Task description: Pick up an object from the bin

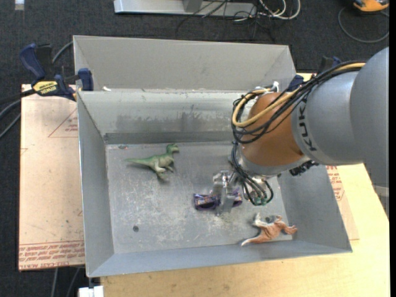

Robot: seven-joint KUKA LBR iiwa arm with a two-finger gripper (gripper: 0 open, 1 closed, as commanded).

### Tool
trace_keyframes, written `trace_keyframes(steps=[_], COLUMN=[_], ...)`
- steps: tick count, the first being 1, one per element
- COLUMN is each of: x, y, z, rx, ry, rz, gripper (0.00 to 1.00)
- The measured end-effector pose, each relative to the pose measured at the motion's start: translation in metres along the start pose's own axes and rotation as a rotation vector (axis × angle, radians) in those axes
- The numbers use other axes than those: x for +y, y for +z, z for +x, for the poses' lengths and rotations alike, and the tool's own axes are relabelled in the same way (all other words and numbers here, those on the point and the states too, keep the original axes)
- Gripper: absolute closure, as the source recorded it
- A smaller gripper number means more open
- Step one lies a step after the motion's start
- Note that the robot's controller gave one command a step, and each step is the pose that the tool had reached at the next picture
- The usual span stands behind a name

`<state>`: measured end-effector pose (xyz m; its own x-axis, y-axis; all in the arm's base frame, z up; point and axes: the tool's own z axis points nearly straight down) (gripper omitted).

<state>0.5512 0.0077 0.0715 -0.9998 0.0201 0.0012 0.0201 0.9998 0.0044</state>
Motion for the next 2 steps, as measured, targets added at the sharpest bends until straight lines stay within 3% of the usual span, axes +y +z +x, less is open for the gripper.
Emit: trace_keyframes(steps=[2], x=[0.0002], y=[-0.0153], z=[0.0007], rx=[0.002], ry=[0.0], rz=[0.0], gripper=[1.0])
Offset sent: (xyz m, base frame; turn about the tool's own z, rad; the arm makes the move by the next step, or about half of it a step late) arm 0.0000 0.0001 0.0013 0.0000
